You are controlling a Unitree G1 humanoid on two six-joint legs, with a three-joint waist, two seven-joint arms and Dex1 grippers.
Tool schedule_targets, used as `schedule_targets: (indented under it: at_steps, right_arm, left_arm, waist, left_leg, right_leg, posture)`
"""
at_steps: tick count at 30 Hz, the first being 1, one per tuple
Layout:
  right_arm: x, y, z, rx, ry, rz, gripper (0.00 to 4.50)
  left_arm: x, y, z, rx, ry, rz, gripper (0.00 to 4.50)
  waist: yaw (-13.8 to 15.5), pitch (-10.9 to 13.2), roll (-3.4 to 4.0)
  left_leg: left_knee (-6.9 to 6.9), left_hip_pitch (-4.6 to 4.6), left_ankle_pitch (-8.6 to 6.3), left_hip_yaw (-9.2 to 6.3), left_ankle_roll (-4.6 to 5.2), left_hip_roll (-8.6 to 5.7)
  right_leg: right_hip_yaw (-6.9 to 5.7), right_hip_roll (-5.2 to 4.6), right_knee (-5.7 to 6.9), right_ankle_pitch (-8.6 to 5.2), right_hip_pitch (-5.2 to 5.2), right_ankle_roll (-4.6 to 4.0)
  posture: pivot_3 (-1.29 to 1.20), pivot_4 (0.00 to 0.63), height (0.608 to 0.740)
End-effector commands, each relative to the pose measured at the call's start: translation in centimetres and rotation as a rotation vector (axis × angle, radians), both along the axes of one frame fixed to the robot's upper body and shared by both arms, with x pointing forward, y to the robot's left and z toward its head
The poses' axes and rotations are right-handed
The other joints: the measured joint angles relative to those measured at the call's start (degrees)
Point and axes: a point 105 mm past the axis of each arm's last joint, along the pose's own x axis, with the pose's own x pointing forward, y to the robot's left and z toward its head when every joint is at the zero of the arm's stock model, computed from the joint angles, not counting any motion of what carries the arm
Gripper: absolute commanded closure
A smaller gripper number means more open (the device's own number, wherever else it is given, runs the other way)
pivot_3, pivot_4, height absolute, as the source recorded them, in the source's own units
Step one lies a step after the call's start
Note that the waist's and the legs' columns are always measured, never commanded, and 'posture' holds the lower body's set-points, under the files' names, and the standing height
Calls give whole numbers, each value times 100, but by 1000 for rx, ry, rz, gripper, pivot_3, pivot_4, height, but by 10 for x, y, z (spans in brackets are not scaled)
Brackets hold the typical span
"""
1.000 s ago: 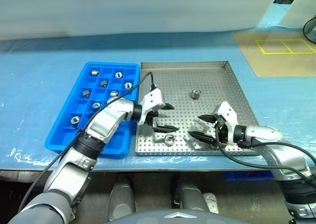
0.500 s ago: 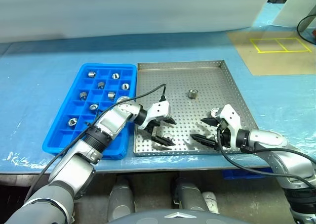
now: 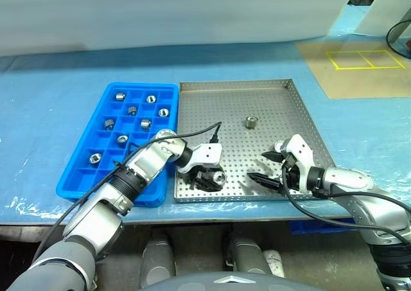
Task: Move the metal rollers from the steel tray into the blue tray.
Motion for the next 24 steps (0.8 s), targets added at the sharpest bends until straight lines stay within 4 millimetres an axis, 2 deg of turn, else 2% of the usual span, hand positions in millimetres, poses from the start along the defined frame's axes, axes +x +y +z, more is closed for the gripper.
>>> schedule_targets:
  at_steps: [1,11,15,21,24]
  right_arm:
    - [0,4,11,12,-41,20,0]
    - [0,6,11,15,-34,34,0]
    - [4,11,10,19,-31,55,0]
    - [14,24,9,33,-30,117,0]
    - [23,31,8,35,-32,162,0]
  left_arm:
    - [-8,-8,12,-27,-31,-65,2785]
    - [2,-6,33,-5,-129,-21,2785]
    - [15,-4,47,-32,-183,104,2785]
    - [17,11,64,-79,-171,311,2785]
    - [31,27,76,-145,-184,560,2785]
  waist:
    - [-1,0,0]
    - [-1,0,0]
    - [1,0,0]
    - [8,0,3]
    - [27,1,4]
  left_leg:
    - [0,0,0,0,0,0]
    - [-2,0,0,0,0,1]
    - [-2,0,0,0,-1,0]
    - [-4,0,0,-1,-2,1]
    - [-5,-4,0,-3,-2,0]
  right_leg:
    - [0,0,0,0,0,0]
    - [-1,1,0,0,-1,0]
    - [-1,0,0,0,-1,0]
    - [-4,0,0,-1,-3,-1]
    - [-7,-1,-1,-1,-3,-1]
  posture:
    - [-304,150,740]
    - [-280,150,740]
    - [-256,150,740]
    - [-146,150,740]
    - [-92,150,740]
